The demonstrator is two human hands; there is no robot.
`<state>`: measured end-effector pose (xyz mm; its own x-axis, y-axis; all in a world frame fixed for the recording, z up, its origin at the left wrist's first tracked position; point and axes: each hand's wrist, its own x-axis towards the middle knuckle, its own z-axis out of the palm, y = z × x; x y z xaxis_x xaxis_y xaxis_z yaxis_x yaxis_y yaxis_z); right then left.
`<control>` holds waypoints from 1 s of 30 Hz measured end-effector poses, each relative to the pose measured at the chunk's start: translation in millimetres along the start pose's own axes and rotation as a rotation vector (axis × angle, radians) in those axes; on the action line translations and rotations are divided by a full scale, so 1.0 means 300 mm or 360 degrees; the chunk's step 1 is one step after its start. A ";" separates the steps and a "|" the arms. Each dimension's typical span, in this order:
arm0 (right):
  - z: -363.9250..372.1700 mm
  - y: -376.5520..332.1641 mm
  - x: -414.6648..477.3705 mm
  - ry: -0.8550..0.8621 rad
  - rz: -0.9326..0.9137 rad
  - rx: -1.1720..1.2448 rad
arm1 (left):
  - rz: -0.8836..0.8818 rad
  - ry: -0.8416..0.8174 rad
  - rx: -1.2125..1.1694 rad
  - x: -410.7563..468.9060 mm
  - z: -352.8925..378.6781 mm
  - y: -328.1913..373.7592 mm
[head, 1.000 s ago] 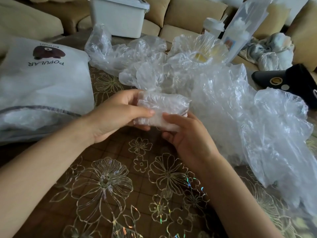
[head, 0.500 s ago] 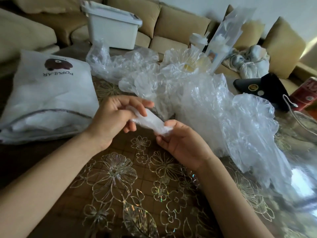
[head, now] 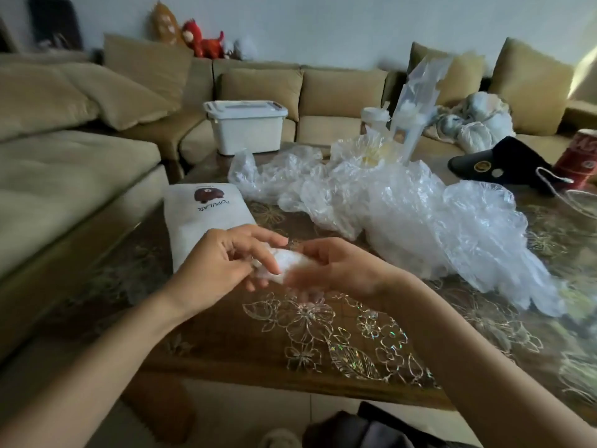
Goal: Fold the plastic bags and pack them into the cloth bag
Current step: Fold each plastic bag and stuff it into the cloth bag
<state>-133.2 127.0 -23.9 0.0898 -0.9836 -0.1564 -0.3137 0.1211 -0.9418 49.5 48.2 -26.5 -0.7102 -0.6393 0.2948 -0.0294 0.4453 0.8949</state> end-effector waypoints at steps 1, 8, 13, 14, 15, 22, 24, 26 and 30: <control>0.020 -0.006 0.028 0.0001 0.0063 -0.0164 | -0.0034 0.0000 0.0120 -0.025 -0.039 -0.009; 0.090 -0.008 0.134 0.0027 0.0522 -0.0590 | 0.0047 0.0441 0.0931 -0.105 -0.160 -0.048; 0.190 0.050 0.138 0.0360 0.0363 -0.0198 | -0.0160 0.0175 0.1607 -0.006 -0.121 -0.138; 0.195 0.055 0.135 0.0421 0.0330 -0.0159 | -0.0225 0.0142 0.1638 0.009 -0.114 -0.164; 0.195 0.052 0.133 0.0447 0.0301 -0.0134 | -0.0261 0.0143 0.1622 0.023 -0.110 -0.183; 0.218 0.069 0.176 0.0666 0.0291 0.0715 | -0.0288 0.0449 0.1099 0.065 -0.065 -0.178; 0.220 0.067 0.200 0.0782 0.0364 0.0959 | -0.0268 0.0474 0.1071 0.069 -0.046 -0.162; 0.234 0.060 0.231 0.0878 0.0490 0.0915 | -0.0261 0.0495 0.1040 0.069 -0.023 -0.146; 0.259 0.079 0.287 0.1033 0.0693 0.1100 | -0.0311 0.0462 0.1118 0.078 0.051 -0.120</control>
<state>-59.5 55.5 -82.8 -0.4909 -0.6945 -0.5260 0.4308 0.3313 -0.8394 23.2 26.8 -56.9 -0.4368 -0.8420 0.3167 -0.6417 0.5383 0.5462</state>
